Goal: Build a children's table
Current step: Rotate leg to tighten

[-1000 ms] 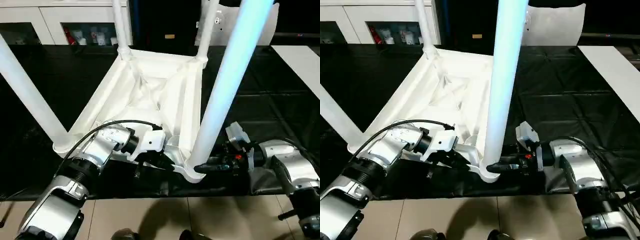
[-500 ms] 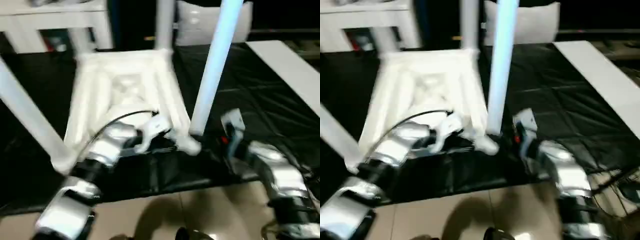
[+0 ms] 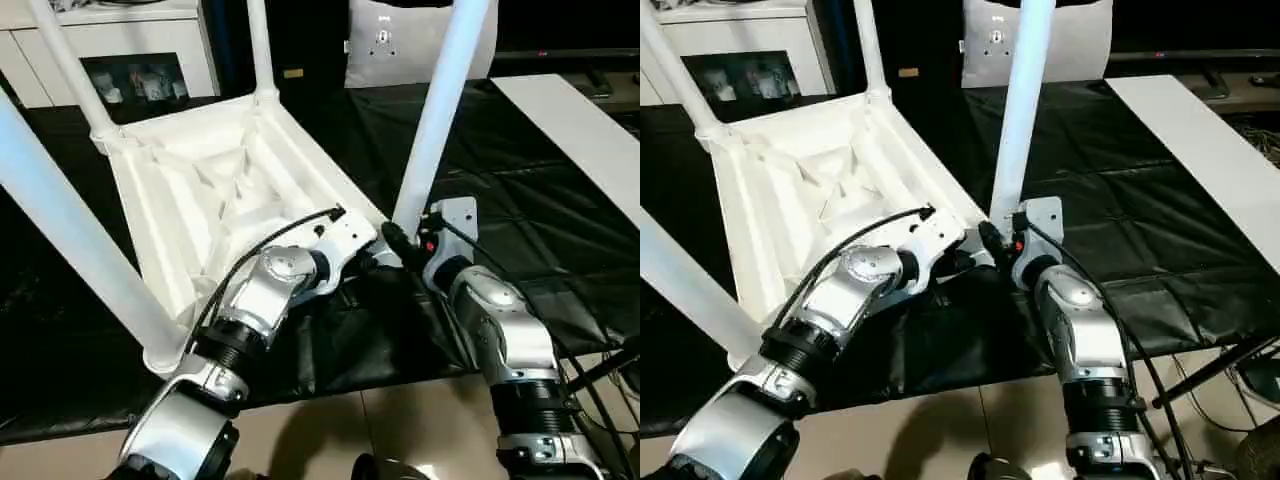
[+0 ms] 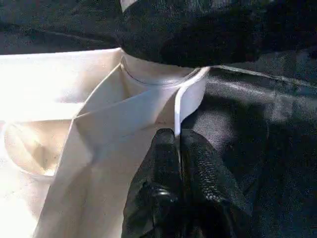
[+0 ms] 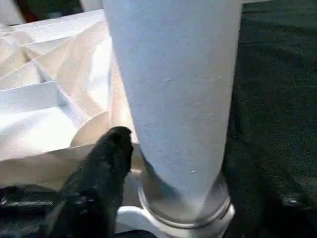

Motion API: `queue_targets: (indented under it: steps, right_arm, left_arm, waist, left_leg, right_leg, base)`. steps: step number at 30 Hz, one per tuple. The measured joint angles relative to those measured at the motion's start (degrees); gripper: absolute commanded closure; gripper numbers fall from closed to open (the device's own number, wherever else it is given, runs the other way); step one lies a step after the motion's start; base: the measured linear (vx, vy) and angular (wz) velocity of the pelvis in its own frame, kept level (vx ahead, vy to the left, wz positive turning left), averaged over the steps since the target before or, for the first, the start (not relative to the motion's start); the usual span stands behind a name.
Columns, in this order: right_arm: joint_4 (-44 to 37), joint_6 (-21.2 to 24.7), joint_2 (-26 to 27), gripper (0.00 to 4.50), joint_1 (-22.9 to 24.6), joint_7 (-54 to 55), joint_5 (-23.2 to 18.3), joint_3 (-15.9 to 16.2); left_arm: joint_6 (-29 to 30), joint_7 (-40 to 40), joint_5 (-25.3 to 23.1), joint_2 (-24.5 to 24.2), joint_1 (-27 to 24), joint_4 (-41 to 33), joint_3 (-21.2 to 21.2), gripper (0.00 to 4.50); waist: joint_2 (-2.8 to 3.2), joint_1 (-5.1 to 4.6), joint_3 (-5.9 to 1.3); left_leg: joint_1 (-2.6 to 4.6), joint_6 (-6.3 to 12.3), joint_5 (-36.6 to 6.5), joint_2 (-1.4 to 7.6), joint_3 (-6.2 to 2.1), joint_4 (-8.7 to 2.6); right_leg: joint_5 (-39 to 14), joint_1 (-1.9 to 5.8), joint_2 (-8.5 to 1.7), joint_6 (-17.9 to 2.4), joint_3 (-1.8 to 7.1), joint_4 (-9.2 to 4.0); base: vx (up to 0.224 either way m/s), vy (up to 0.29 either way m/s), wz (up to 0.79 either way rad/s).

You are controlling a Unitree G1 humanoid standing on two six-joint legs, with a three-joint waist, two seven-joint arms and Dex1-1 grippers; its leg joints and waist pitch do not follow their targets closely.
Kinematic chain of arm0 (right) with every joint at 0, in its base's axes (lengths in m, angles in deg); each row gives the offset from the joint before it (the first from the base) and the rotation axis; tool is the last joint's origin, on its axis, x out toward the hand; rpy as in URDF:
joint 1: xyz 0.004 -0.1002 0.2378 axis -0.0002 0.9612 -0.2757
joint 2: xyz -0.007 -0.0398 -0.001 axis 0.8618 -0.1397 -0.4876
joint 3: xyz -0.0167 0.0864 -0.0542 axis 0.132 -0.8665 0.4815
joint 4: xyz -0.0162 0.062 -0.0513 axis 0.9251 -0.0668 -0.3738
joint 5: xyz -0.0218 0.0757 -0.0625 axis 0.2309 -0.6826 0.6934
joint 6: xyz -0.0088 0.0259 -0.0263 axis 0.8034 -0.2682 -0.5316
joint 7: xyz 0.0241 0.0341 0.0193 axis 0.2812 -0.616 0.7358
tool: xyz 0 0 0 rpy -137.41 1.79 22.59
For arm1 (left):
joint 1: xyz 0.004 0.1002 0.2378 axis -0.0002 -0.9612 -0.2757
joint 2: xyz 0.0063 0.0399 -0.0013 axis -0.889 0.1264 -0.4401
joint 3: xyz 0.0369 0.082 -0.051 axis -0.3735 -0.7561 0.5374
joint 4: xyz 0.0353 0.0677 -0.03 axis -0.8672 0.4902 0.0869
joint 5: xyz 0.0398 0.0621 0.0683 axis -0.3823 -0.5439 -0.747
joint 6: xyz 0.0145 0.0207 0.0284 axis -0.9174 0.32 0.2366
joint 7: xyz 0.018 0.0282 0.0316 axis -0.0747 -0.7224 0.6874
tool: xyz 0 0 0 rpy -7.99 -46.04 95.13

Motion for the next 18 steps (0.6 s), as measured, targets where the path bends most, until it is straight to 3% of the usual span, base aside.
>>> queue_targets:
  steps: [6, 8, 14, 18]
  right_arm:
    - [-0.2, -1.7, -6.7, 0.67, 1.6, -11.4, -2.3, 1.7]
    - [-0.4, -2.5, -12.0, 0.47, 2.8, -19.0, -3.8, 2.6]
    - [-0.3, -5.1, -22.5, 0.09, 3.9, -35.3, -4.4, 5.5]
    - [1.2, -6.7, -25.5, 0.03, 3.9, -43.0, -5.7, 6.7]
  left_arm:
    - [-2.4, -6.6, 0.5, -3.2, -0.2, -1.1, -1.6, 4.5]
    - [-4.8, -10.3, 1.1, -5.0, -0.7, -1.3, -2.4, 4.5]
    - [-10.3, -17.8, 2.4, -8.9, -1.4, -1.3, -3.7, 4.5]
    - [-14.6, -24.6, 3.9, -11.9, -1.7, -0.9, -4.4, 4.5]
  waist:
    - [-0.02, 0.9, 0.02]
    - [-0.06, 1.49, 0.04]
    - [-0.17, 2.34, 0.11]
    - [-0.17, 2.91, 0.11]
  left_leg:
    - [-0.11, 0.01, 0.0, 0.02, 0.01, 0.02]
    - [-0.09, 0.01, 0.0, 0.02, 0.02, 0.04]
    - [-0.01, 0.01, 0.0, 0.04, 0.01, 0.14]
    - [0.02, 0.01, 0.0, 0.05, 0.02, 0.15]
  right_leg:
    - [0.0, -0.12, 0.0, 0.0, 0.01, 0.09]
    - [0.0, -0.11, 0.0, 0.0, 0.02, 0.09]
    - [0.0, -0.12, -0.01, 0.0, 0.0, 0.14]
    - [0.0, -0.13, -0.01, 0.0, 0.01, 0.16]
  base:
    - [0.0, 0.0, 0.0]
    - [0.0, 0.0, 0.0]
    - [0.0, 0.0, 0.0]
    - [0.0, 0.0, 0.0]
